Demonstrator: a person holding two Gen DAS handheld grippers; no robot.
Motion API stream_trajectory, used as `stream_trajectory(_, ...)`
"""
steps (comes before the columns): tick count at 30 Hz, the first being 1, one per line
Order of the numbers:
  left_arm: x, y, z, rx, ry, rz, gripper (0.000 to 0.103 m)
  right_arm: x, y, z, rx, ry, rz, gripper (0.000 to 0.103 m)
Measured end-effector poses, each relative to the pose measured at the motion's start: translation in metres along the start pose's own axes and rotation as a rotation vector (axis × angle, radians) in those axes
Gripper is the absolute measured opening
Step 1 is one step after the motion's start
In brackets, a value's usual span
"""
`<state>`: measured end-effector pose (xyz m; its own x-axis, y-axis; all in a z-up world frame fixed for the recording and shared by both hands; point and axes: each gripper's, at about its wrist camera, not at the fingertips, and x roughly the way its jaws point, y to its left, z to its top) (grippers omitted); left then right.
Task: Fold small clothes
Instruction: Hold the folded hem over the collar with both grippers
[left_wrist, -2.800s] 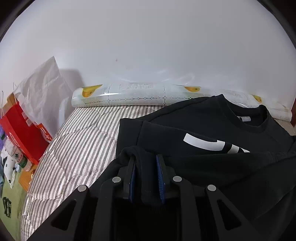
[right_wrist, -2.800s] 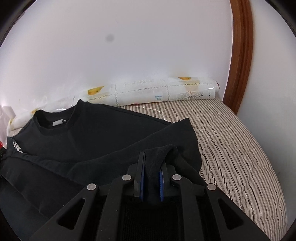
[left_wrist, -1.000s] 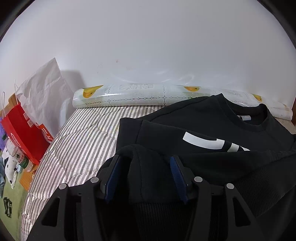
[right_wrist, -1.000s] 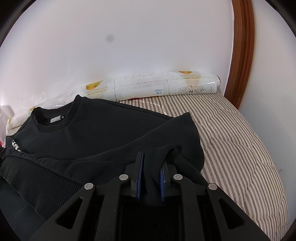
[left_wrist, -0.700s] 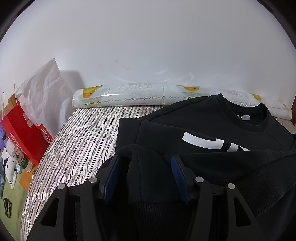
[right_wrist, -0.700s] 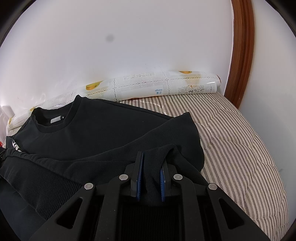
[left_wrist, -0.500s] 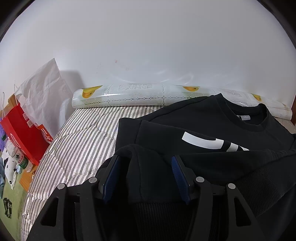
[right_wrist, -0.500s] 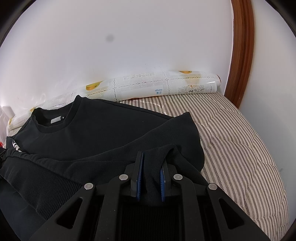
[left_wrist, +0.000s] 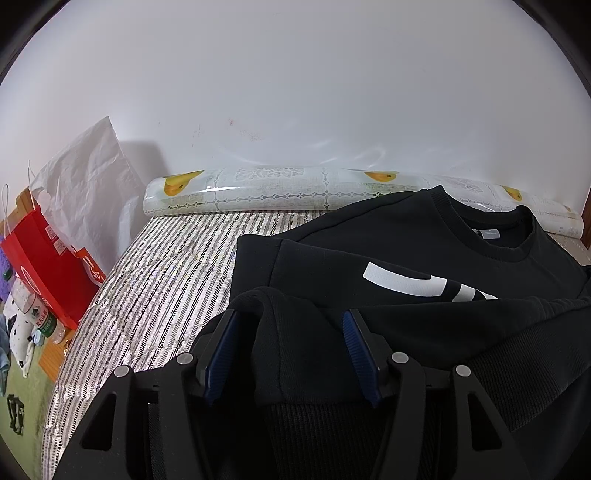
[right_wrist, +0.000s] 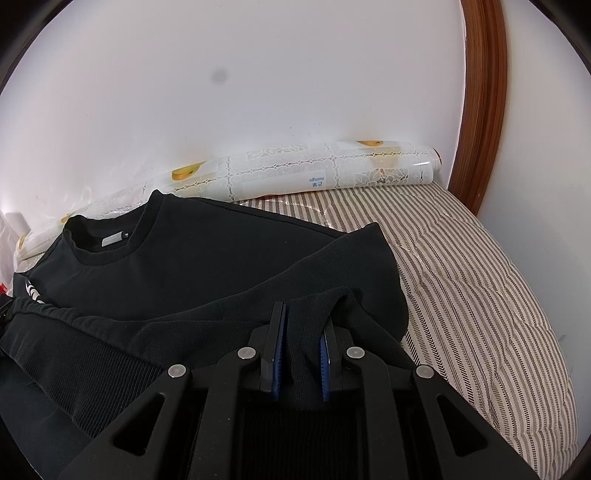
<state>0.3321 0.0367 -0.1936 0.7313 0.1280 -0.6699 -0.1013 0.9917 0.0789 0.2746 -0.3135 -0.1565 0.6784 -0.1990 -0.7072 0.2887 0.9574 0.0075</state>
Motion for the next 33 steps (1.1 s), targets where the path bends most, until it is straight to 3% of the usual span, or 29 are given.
stream_trajectory(28, -0.0003, -0.0003, -0.0001, -0.001, -0.007, -0.003, 0.056, -0.0002, 0.0025, 0.0003, -0.018, -0.002, -0.010, 0.016)
stream_trajectory(33, -0.0049, -0.0012, -0.0005, -0.004, -0.043, -0.010, 0.063, -0.0076, 0.0020, -0.0005, 0.000, -0.042, -0.003, 0.016)
